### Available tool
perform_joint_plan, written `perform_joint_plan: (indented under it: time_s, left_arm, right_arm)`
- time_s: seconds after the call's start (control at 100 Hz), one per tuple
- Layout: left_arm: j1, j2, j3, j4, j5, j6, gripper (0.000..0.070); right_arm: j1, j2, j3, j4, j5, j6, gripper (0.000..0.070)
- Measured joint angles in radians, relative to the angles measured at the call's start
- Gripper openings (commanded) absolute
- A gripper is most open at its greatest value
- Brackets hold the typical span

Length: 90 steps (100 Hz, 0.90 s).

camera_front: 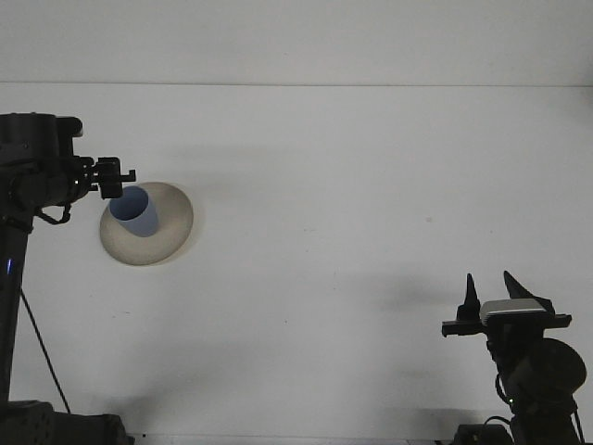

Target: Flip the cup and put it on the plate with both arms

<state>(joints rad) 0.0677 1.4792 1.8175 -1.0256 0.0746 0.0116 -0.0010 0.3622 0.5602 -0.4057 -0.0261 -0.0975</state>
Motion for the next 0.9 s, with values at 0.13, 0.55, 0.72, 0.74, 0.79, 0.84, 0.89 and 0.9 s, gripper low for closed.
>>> perform_joint_plan:
  time_s: [0.13,0.55,0.72,0.74,0.79,0.84,0.89,0.9]
  left_arm:
    - [-0.022,-0.113,-0.099,0.048,0.0,-0.012,0.031]
    - [-0.122,-0.57,-0.654,0.388,0.001,-0.052,0.031]
    - [-0.125,-0.779,-0.921,0.541,-0.05,-0.055,0.0311]
    - [-0.125,-0.803,-0.951,0.557,-0.059,-0.055,0.0311]
    - [-0.125,-0.861,-1.025,0.594,-0.082,-0.055,0.0312]
    - [-0.125,-0.917,-1.088,0.618,-0.097,-0.055,0.0312]
    - [-0.125,-0.963,-1.134,0.634,-0.1,-0.055,0.0312]
    - [-0.125,-0.977,-1.147,0.637,-0.1,-0.055,0.0312]
  right_arm:
    - [0.0,0.0,0.0,0.0,0.0,0.0,0.0387]
    - [0.0,0.0,0.0,0.0,0.0,0.0,0.0387]
    - [0.0,0.0,0.0,0.0,0.0,0.0,0.0387]
    - [0.0,0.0,0.0,0.0,0.0,0.0,0.0387]
    - [0.0,0.0,0.0,0.0,0.0,0.0,0.0387]
    - [0.0,0.0,0.0,0.0,0.0,0.0,0.0387]
    - [0.0,0.0,0.0,0.0,0.0,0.0,0.0387]
    - [0.0,0.0,0.0,0.0,0.0,0.0,0.0387]
